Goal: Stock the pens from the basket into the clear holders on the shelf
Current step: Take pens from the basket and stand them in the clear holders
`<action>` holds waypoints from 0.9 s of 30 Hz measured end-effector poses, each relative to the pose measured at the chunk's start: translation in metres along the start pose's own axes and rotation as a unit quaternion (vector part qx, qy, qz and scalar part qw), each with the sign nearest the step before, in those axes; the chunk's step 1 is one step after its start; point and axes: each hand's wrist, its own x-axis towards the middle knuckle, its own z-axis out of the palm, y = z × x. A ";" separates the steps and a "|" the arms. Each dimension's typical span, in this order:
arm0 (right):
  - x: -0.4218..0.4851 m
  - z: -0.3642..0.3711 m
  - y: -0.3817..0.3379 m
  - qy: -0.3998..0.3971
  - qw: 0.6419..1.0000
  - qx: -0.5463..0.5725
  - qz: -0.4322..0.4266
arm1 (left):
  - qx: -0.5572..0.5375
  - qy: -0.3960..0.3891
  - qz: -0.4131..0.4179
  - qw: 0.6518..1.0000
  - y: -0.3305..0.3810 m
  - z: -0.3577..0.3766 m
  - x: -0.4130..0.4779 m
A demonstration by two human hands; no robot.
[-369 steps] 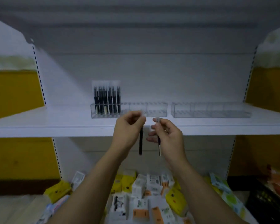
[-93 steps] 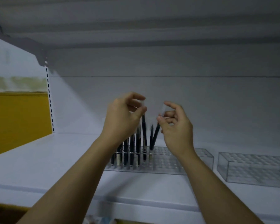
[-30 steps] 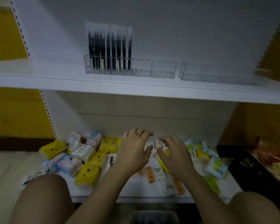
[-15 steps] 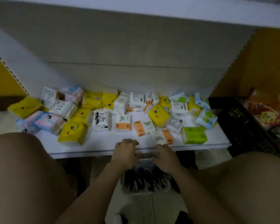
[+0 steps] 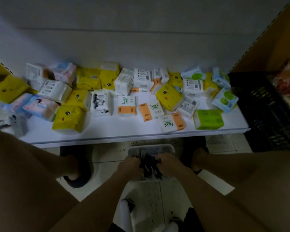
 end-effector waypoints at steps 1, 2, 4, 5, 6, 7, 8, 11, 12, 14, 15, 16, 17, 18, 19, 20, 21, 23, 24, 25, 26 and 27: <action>0.003 0.002 0.001 -0.008 1.000 -0.003 0.000 | 0.000 -0.016 -0.012 1.000 -0.003 0.004 0.005; 0.006 0.004 0.002 -0.013 1.000 -0.002 0.004 | 0.000 -0.030 -0.022 0.999 -0.008 0.009 0.011; 0.014 0.007 0.008 -0.029 0.999 0.001 0.017 | -0.003 -0.057 -0.028 0.998 -0.012 0.019 0.022; 0.018 0.009 0.012 -0.036 0.999 0.003 0.020 | -0.002 -0.067 -0.029 0.997 -0.012 0.023 0.027; 0.022 0.010 0.016 -0.038 0.999 0.010 0.023 | 0.001 -0.071 -0.030 0.997 -0.012 0.028 0.031; 0.024 0.010 0.019 -0.040 0.999 0.021 0.030 | 0.003 -0.071 -0.032 0.997 -0.013 0.031 0.033; 0.026 0.010 0.023 -0.041 0.998 0.035 0.040 | 0.009 -0.070 -0.035 0.997 -0.015 0.036 0.035; 0.033 0.013 0.033 -0.046 0.994 0.061 0.073 | 0.016 -0.093 -0.047 0.994 -0.023 0.049 0.038; 0.036 0.015 0.037 -0.049 0.993 0.066 0.090 | 0.008 -0.100 -0.050 0.994 -0.024 0.053 0.040; 0.039 0.019 0.041 -0.056 0.991 0.067 0.101 | -0.013 -0.103 -0.053 0.993 -0.023 0.056 0.042; 0.041 0.021 0.040 -0.060 0.991 0.072 0.092 | -0.024 -0.100 -0.052 0.993 -0.022 0.057 0.044; 0.043 0.023 0.037 -0.062 0.992 0.077 0.084 | -0.032 -0.094 -0.051 0.994 -0.021 0.057 0.045; 0.045 0.024 0.033 -0.061 0.991 0.083 0.080 | -0.038 -0.089 -0.053 0.994 -0.019 0.056 0.046; 0.046 0.026 0.028 -0.061 0.991 0.086 0.077 | -0.041 -0.080 -0.055 0.994 -0.019 0.055 0.047; 0.049 0.028 0.023 -0.062 0.991 0.089 0.074 | -0.043 -0.070 -0.059 0.995 -0.019 0.053 0.046; 0.054 0.032 0.018 -0.063 0.991 0.095 0.075 | -0.043 -0.063 -0.062 0.995 -0.020 0.052 0.046; 0.059 0.035 0.013 -0.063 0.990 0.103 0.075 | -0.046 -0.060 -0.070 0.995 -0.020 0.051 0.044; 0.068 0.043 0.004 -0.064 0.989 0.113 0.064 | -0.066 -0.053 -0.088 0.992 -0.022 0.048 0.041; 0.071 0.048 -0.001 -0.065 0.990 0.114 0.059 | -0.087 -0.052 -0.096 0.990 -0.024 0.047 0.041; 0.074 0.053 -0.004 -0.066 0.989 0.117 0.056 | -0.118 -0.053 -0.108 0.986 -0.025 0.044 0.039; 0.077 0.059 -0.005 -0.065 0.989 0.125 0.054 | -0.157 -0.043 -0.117 0.980 -0.026 0.042 0.038; 0.079 0.064 -0.006 -0.062 0.988 0.134 0.055 | -0.222 -0.037 -0.132 0.965 -0.027 0.041 0.037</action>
